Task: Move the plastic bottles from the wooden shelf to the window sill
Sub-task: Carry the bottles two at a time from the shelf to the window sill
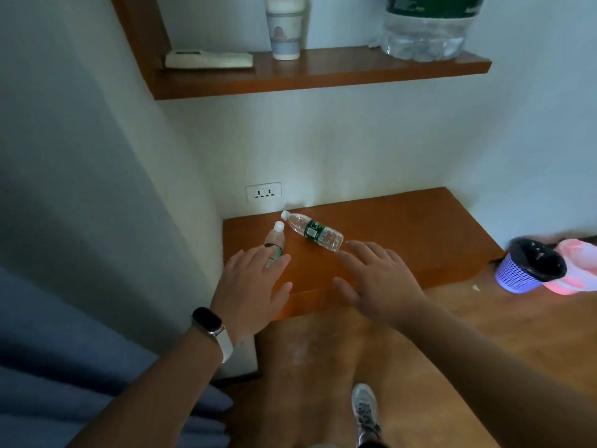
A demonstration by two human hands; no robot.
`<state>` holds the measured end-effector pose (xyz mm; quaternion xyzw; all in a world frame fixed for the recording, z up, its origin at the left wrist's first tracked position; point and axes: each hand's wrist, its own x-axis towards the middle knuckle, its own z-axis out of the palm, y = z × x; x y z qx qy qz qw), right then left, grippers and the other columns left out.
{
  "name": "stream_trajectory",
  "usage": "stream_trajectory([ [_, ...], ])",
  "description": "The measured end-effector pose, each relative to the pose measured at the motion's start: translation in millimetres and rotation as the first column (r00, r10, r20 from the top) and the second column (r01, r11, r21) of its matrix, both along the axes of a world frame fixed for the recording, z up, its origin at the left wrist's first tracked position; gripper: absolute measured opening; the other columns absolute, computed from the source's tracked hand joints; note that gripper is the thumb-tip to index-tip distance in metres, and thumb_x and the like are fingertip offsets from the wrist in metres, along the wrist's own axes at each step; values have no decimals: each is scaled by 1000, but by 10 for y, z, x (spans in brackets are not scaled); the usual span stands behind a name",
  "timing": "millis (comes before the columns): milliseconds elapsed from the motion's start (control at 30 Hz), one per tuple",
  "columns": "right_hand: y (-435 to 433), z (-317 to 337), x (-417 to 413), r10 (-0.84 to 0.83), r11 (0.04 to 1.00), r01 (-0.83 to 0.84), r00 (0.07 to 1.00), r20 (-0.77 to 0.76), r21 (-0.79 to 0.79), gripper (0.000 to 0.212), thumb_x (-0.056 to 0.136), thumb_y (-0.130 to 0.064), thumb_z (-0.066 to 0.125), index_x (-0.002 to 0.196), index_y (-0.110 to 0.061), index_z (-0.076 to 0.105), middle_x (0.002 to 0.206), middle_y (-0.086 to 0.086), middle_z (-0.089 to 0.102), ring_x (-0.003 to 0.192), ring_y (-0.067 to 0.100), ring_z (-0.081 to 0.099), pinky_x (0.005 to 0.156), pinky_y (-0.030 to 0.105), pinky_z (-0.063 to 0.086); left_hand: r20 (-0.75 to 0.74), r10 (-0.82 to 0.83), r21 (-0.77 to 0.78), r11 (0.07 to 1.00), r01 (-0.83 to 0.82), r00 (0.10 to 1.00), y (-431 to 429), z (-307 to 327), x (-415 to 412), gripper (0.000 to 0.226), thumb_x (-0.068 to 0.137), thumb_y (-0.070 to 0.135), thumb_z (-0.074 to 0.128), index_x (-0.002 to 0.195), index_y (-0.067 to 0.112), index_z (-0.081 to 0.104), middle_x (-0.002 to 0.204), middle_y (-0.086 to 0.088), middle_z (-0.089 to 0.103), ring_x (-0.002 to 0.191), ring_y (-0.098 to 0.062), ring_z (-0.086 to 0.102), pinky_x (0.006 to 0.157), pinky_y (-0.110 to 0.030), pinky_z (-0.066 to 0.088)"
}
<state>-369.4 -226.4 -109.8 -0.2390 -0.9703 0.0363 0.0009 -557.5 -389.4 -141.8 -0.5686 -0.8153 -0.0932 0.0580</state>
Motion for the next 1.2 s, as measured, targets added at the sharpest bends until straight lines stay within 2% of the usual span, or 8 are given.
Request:
stream_trajectory([
  [167, 522, -160, -189, 120, 993, -120, 993, 6, -9, 58, 98, -59, 30, 146, -28, 40, 155, 1, 41, 142, 24, 37, 114, 43, 31, -77, 68, -17, 997, -70, 995, 409, -32, -73, 46, 89, 46, 64, 129, 22, 62, 130, -6, 65, 119, -30, 62, 97, -51, 50],
  [333, 1163, -190, -320, 187, 982, -188, 982, -33, -28, 55, 99, -55, 36, 146, -25, 42, 152, 3, 44, 140, 25, 40, 112, 43, 32, -113, 113, -41, 992, -118, 987, 916, -70, -109, 53, 93, 53, 43, 136, 24, 57, 134, -3, 62, 121, -27, 60, 99, -48, 48],
  [467, 1628, -277, -407, 256, 963, -259, 965, -49, -78, 55, 99, -53, 36, 146, -25, 40, 153, 3, 43, 140, 23, 38, 113, 42, 32, -91, 205, -40, 977, -209, 975, 1321, -91, -46, 53, 95, 52, 50, 140, 26, 54, 138, -2, 60, 128, -26, 56, 105, -47, 42],
  [533, 1789, -319, -491, 294, 948, -300, 953, -74, -106, 55, 99, -53, 37, 146, -25, 40, 153, 2, 42, 140, 22, 37, 113, 41, 30, -88, 238, -40, 969, -243, 967, 1490, -84, 4, 54, 95, 53, 45, 140, 25, 54, 138, -2, 59, 128, -25, 55, 106, -48, 42],
  [700, 2003, -441, -761, 407, 900, -419, 906, -117, -116, 55, 99, -56, 33, 143, -25, 43, 153, 1, 43, 139, 20, 39, 111, 39, 33, -94, 306, -14, 951, -308, 948, 1654, -90, 53, 53, 91, 49, 42, 133, 21, 59, 130, -5, 64, 118, -28, 62, 97, -51, 49],
  [800, 2065, -507, -857, 463, 870, -477, 877, -129, -121, 54, 98, -58, 31, 138, -25, 46, 147, 1, 49, 134, 20, 45, 108, 39, 38, -107, 334, 10, 942, -335, 936, 1640, -133, 26, 52, 90, 47, 44, 135, 22, 51, 125, -6, 66, 112, -28, 65, 92, -51, 52],
  [1033, 2234, -798, -1173, 488, 854, -499, 867, -105, -149, 57, 96, -61, 28, 136, -26, 47, 146, 0, 51, 132, 20, 49, 107, 39, 43, -86, 447, -90, 886, -454, 890, 1530, -414, -276, 47, 92, 50, 50, 125, 19, 63, 128, -10, 66, 117, -31, 63, 97, -53, 49],
  [1200, 2290, -983, -1371, 469, 870, -470, 882, -45, -146, 52, 97, -58, 38, 137, -26, 45, 144, -1, 52, 129, 19, 50, 104, 37, 43, -22, 467, -139, 874, -465, 884, 1530, -687, -505, 48, 91, 49, 43, 120, 17, 66, 123, -11, 68, 112, -34, 65, 92, -56, 53],
])
